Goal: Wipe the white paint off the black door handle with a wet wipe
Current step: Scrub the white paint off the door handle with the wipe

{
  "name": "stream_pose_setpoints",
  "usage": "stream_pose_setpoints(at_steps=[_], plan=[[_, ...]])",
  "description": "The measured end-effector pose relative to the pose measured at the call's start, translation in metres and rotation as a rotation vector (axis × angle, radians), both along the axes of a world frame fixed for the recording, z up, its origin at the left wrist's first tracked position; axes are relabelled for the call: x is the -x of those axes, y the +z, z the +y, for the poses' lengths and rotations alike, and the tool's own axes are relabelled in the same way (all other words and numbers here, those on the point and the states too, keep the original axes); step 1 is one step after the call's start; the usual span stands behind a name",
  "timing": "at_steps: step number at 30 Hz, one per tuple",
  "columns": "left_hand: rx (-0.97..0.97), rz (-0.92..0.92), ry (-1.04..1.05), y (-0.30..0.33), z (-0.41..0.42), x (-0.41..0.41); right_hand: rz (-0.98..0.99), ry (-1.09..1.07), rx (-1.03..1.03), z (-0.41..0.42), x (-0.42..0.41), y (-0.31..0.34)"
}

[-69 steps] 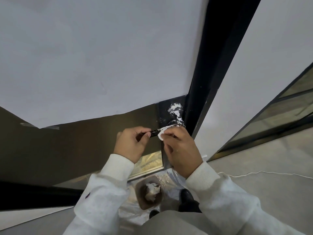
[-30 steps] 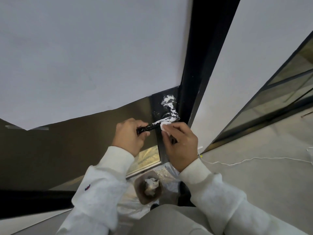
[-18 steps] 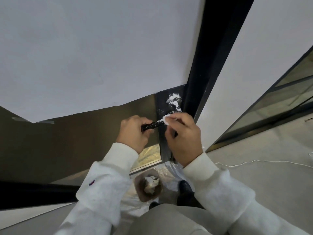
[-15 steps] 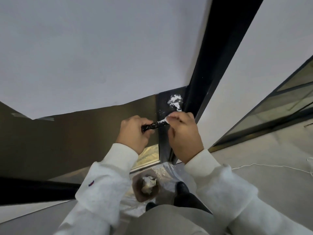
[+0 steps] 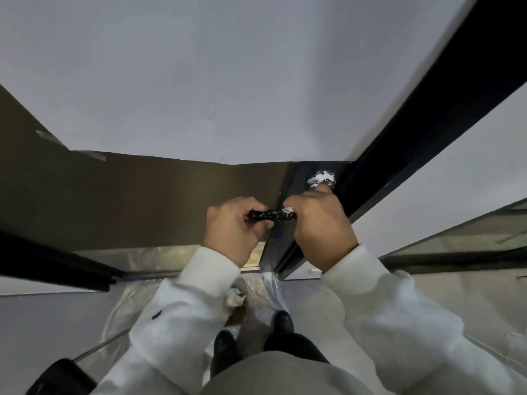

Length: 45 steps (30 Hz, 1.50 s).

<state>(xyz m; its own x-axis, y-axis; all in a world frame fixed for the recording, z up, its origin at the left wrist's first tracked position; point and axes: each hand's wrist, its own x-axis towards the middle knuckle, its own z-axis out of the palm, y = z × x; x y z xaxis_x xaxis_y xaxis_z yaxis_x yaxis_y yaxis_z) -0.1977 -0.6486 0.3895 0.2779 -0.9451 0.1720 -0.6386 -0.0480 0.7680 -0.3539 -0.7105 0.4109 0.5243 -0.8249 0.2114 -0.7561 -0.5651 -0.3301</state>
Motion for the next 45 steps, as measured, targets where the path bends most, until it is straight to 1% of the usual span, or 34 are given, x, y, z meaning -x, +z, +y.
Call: stream_pose_setpoints(at_steps=[3,5,8,12,17,21,24,27,30,32,35,38,39,42,45], plan=[[0.015,0.059,0.030,-0.004,0.003,0.000,-0.002,0.073,-0.056,0.004,-0.010,-0.001],[0.023,0.128,0.036,-0.007,0.005,-0.001,-0.061,0.073,-0.015,0.001,-0.003,0.004],[0.016,0.175,0.023,-0.011,0.009,-0.006,-0.134,0.034,0.022,-0.005,0.004,0.006],[0.014,0.163,-0.002,-0.012,0.010,-0.013,-0.062,0.145,0.043,0.007,-0.004,-0.004],[0.009,0.172,0.013,-0.011,0.011,-0.016,-0.124,0.219,0.138,0.019,0.014,-0.010],[0.001,0.183,0.006,-0.008,0.010,-0.016,-0.170,0.176,0.144,0.009,0.000,-0.009],[0.007,0.184,0.000,-0.005,0.010,-0.016,-0.160,0.230,0.122,0.017,-0.021,-0.008],[-0.020,0.262,0.004,-0.004,0.011,-0.017,-0.158,0.275,0.109,0.034,-0.016,-0.012],[-0.048,0.332,0.001,-0.003,0.012,-0.019,-0.179,0.204,0.151,0.023,-0.015,-0.013],[-0.039,0.361,-0.012,-0.002,0.012,-0.020,-0.171,0.209,0.161,0.023,-0.022,-0.015],[-0.037,0.322,-0.042,0.000,0.015,-0.022,-0.164,0.244,0.202,0.035,-0.012,-0.020],[-0.032,0.228,-0.021,0.001,0.013,-0.021,-0.239,0.116,0.270,0.030,-0.002,-0.019],[-0.035,0.205,-0.018,0.000,0.012,-0.021,-0.235,0.105,0.279,0.029,-0.005,-0.020],[-0.046,0.172,-0.021,0.000,0.011,-0.021,-0.195,0.163,0.268,0.039,-0.005,-0.031],[-0.053,0.100,-0.019,0.005,0.010,-0.018,-0.252,0.076,0.266,0.040,0.012,-0.039]])
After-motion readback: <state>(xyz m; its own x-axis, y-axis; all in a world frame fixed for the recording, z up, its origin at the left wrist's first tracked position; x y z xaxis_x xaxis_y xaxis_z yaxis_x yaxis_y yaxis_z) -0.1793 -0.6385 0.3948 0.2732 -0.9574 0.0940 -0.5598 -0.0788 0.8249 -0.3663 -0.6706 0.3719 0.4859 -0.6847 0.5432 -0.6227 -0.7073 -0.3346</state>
